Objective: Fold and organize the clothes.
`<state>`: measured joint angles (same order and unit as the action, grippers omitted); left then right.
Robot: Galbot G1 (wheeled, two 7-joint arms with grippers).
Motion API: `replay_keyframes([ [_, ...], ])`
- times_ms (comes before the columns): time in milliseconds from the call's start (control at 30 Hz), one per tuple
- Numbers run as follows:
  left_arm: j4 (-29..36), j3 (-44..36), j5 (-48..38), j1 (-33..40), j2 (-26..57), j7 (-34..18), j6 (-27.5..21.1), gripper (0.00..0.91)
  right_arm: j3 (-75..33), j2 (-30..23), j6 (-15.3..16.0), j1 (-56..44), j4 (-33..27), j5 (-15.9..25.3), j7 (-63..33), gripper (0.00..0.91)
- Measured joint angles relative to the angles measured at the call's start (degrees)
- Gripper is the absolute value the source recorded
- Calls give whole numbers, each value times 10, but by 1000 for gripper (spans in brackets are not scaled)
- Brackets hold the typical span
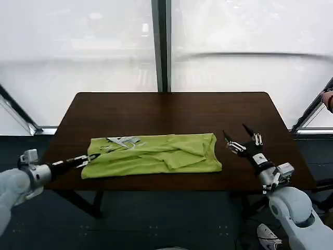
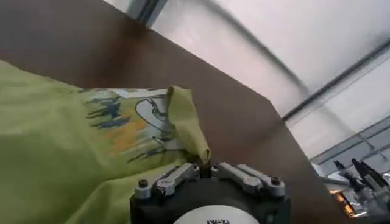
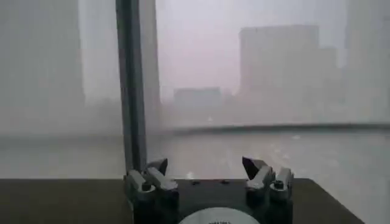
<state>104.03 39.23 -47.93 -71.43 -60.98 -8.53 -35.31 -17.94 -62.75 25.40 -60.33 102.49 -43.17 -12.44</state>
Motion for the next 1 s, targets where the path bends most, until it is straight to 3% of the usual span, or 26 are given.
replay_keyframes([
  [133, -2, 5, -2, 3, 1, -1, 5, 0, -3, 14, -45, -12, 11, 37, 34, 0],
  [200, -2, 7, 1, 3, 3, 6, 22, 0, -6, 26, -83, -23, 21, 50, 59, 0],
  [233, 0, 9, 2, 2, 5, 7, 22, 878, -9, 34, -102, -29, 27, 56, 70, 68],
  [267, 2, 10, 2, 0, 7, 9, 24, 878, -12, 42, -122, -37, 34, 66, 81, 878],
  [400, 15, 20, -27, -17, 25, -5, 11, 878, -30, 79, -196, -79, 65, 109, 128, 878],
  [600, 26, 49, -170, -53, 94, 43, -35, 878, -75, 99, -263, -150, 107, 107, 170, 878],
  [767, 1, 72, -273, -86, 171, 123, -69, 878, -111, 99, -271, -197, 122, 105, 172, 878],
  [1000, -56, 58, -281, -86, 233, 201, -69, 878, -137, 99, -268, -224, 124, 105, 169, 878],
])
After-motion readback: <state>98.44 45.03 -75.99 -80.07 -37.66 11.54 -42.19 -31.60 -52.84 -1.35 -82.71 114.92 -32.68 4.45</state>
